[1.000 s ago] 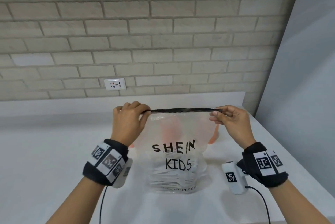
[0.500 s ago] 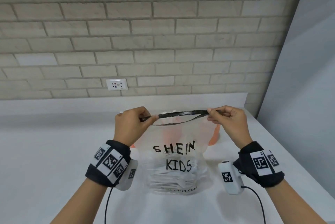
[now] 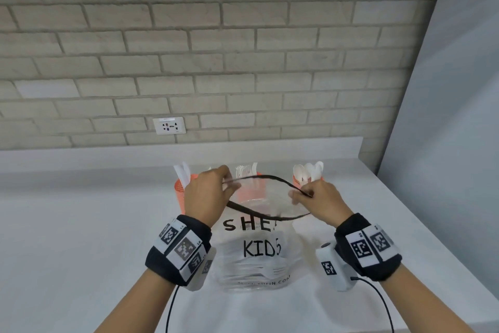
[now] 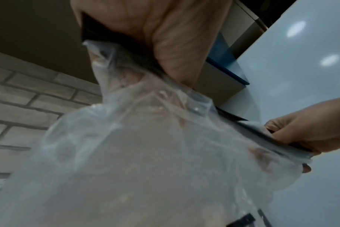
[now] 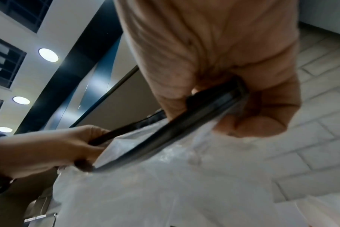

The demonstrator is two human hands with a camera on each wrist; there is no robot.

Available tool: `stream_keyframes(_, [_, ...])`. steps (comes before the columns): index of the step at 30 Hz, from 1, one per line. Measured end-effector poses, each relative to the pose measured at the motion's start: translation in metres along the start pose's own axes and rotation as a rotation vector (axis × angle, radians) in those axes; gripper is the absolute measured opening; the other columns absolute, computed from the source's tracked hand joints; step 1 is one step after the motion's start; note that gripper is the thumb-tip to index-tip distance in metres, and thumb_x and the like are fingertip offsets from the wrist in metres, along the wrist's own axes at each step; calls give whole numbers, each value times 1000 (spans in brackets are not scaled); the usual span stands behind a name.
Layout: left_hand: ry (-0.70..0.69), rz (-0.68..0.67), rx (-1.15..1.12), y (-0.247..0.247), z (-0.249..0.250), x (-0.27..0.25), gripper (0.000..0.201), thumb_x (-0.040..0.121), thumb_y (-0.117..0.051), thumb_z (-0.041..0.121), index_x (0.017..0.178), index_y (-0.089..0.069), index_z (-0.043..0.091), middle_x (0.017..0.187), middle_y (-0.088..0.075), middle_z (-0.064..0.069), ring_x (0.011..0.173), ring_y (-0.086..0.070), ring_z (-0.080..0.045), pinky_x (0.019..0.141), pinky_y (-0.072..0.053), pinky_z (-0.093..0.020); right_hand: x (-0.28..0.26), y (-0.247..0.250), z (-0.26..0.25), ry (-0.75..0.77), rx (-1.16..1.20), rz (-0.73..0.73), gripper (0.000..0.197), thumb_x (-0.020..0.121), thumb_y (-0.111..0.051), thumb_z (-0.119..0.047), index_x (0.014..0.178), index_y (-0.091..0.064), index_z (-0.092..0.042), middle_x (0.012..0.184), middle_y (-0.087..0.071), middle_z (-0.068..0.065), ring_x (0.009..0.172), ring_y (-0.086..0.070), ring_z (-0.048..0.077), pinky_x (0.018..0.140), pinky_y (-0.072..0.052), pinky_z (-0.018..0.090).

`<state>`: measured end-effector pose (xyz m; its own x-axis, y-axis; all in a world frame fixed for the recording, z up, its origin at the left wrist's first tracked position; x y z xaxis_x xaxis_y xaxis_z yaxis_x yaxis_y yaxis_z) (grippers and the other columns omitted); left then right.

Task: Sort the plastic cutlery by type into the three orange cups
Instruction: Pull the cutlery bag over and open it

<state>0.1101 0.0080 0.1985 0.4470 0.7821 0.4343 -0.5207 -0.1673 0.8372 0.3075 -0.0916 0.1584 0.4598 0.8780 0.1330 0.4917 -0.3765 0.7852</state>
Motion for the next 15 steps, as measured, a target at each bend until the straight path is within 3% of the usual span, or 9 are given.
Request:
stream_keyframes(2, [53,-96,108,-12,-10,-6,30,83,-62,43,97,-56,18,84,-57,5,75,-48,-17,61,-34,-26,-2,-4,9,-76,257,-37,26,94,-53,-22,78,-71,-10,63,-52,-1,55,-46,11,72,-46,36])
stream_keyframes(4, [121,-242,218,-33,-27,-14,38,81,-63,46,102,-55,16,95,-65,1,83,-58,-20,65,-39,-26,-4,-14,14,-190,714,-138,18,95,-48,-8,91,-67,-7,75,-61,1,62,-57,14,70,-55,32])
stream_keyframes(7, [231,-399,303,-70,-52,-25,38,87,-54,47,107,-57,15,104,-65,-3,97,-62,-22,73,-43,-28,-9,-35,10,-345,1271,-267,18,96,-42,-1,93,-60,-3,84,-66,15,70,-70,25,68,-59,33])
stream_keyframes(10, [328,-519,276,-102,-68,-37,36,92,-47,40,111,-60,12,109,-64,-5,101,-62,-24,78,-45,-30,-15,-51,1,-438,1491,-278,24,96,-36,0,88,-58,2,76,-70,19,67,-72,29,67,-58,37])
stream_keyframes(12, [373,-595,197,-115,-73,-41,36,94,-45,38,109,-59,9,107,-64,-8,100,-62,-26,79,-48,-31,-20,-57,1,-479,1586,-252,25,94,-36,0,79,-56,1,62,-68,16,57,-70,27,59,-58,36])
stream_keyframes(13, [424,-610,98,-117,-77,-40,33,94,-45,35,105,-58,7,102,-65,-9,94,-63,-27,77,-51,-32,-22,-59,4,-496,1613,-231,26,94,-37,-1,75,-55,0,54,-65,12,50,-67,24,54,-58,34])
stream_keyframes(15, [620,-555,-326,-118,-84,-40,18,94,-46,19,90,-55,3,80,-60,-13,63,-62,-26,55,-54,-28,-26,-60,11,-509,1558,-215,24,93,-40,-4,73,-53,-4,46,-56,3,40,-59,15,46,-54,24])
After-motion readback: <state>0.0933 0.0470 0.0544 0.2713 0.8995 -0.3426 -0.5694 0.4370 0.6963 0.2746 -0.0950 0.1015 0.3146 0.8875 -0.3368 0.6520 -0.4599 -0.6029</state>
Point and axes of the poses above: each hand's wrist, its own x-axis towards the middle knuckle, its own y-axis out of the back of the hand, z = x × y, the point moved 8 cm from there along x, towards the middle knuckle
